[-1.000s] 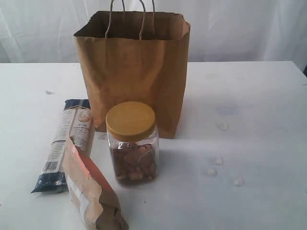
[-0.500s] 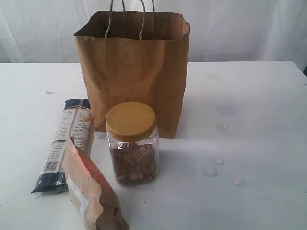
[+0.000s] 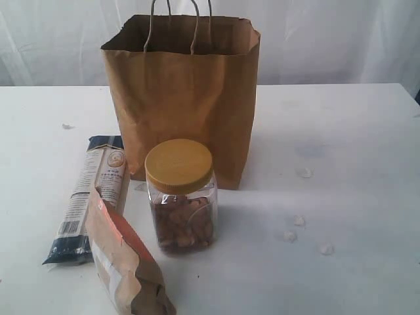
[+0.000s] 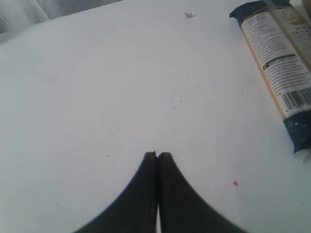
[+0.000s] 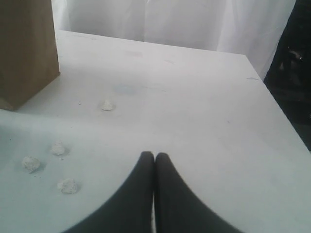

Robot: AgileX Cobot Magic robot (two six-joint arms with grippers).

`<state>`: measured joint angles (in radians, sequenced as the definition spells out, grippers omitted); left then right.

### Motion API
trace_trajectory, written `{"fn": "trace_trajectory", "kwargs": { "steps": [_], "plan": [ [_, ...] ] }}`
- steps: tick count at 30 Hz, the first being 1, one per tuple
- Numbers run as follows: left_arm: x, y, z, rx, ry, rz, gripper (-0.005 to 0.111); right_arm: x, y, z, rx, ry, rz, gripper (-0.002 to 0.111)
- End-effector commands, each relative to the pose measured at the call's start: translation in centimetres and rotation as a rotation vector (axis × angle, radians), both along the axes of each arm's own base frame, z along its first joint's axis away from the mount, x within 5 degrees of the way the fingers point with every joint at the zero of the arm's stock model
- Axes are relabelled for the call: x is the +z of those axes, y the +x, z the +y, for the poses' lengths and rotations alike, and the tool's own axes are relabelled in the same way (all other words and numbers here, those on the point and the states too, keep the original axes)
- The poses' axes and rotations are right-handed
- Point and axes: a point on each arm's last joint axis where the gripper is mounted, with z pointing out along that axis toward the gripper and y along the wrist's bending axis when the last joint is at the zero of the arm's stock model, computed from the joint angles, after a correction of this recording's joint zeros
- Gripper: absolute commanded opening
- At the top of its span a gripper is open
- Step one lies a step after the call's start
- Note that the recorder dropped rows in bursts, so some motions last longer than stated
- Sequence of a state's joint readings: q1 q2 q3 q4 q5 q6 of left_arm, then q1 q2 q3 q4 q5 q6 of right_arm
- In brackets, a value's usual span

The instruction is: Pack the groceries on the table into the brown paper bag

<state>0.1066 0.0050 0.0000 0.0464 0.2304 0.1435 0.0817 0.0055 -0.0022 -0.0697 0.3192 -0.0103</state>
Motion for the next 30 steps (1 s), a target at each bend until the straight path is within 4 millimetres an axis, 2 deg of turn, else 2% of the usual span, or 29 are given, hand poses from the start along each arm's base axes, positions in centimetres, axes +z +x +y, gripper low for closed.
{"fn": "trace_trajectory", "kwargs": {
  "steps": [1,8,12,14,17,19,23,25,27,29,30],
  "plan": [
    [0.7,0.2,0.2,-0.039,0.184,-0.068,0.0,0.0,0.0,0.0,0.0,-0.013,-0.01,0.0],
    [5.3,0.3,0.1,-0.008,0.189,-0.576,0.0,0.0,0.0,0.0,0.0,-0.013,-0.01,0.0],
    [7.7,-0.6,-0.2,-0.04,-0.194,-0.888,0.0,0.0,0.0,0.0,0.0,-0.013,-0.01,0.0],
    [8.5,-1.1,-0.5,-0.094,-0.296,-0.991,0.0,0.0,0.0,0.0,0.0,-0.013,-0.01,0.0],
    [9.2,-1.6,-1.1,-0.187,-0.332,-1.076,0.0,0.0,0.0,0.0,0.0,-0.013,-0.01,0.0],
    [9.5,-1.7,-1.2,-0.203,-0.344,-1.082,0.0,0.0,0.0,0.0,0.0,-0.013,-0.01,0.0],
    [11.8,-1.9,-0.8,-0.14,-0.375,-1.036,0.0,0.0,0.0,0.0,0.0,-0.013,-0.01,0.0],
    [12.3,-1.1,-0.4,-0.069,-0.335,-0.908,0.0,0.0,0.0,0.0,0.0,-0.013,-0.01,0.0],
    [12.3,0.3,-0.1,-0.013,-0.179,-0.729,0.0,0.0,0.0,0.0,0.0,-0.013,-0.01,0.0],
    [11.3,2.1,0.2,0.004,-0.041,-0.55,0.0,0.0,0.0,0.0,0.0,-0.013,-0.01,0.0],
    [9.9,3.8,0.4,0.002,0.003,-0.377,0.0,0.0,0.0,0.0,0.0,-0.013,-0.01,0.0]
  ]
}}
